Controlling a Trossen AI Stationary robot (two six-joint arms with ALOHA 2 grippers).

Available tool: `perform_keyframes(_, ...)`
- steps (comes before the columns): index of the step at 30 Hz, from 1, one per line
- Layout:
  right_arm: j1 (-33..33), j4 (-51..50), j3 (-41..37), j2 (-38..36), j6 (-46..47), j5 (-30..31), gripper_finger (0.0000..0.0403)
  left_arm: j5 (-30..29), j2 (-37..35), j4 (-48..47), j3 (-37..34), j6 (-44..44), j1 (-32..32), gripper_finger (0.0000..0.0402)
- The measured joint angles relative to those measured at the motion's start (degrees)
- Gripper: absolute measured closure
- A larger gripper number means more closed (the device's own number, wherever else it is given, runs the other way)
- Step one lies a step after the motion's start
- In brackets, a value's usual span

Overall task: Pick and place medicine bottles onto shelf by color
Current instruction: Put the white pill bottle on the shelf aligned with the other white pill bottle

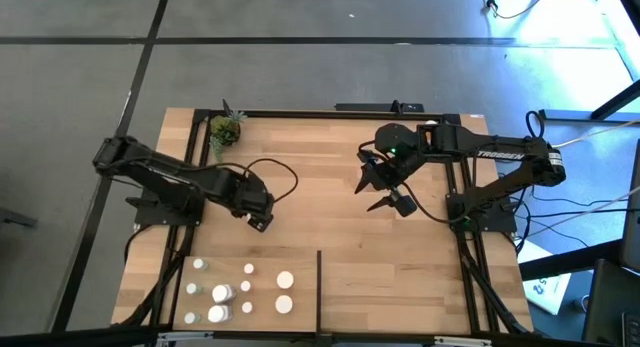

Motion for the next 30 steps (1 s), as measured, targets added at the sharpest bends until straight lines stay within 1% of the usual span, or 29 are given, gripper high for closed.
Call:
perform_keyframes(7, 0.01, 0.4, 0.0, 0.0, 0.02, -0.04, 0.0146, 0.02, 2.17, 0.25, 0.04, -0.13, 0.09, 0.0129)
perform_keyframes(30, -0.01, 1.56, 0.0, 0.02, 0.04, -0.08, 0.0146, 0.02, 5.43, 1.14, -0.06, 1.7, 2.38, 0.0129)
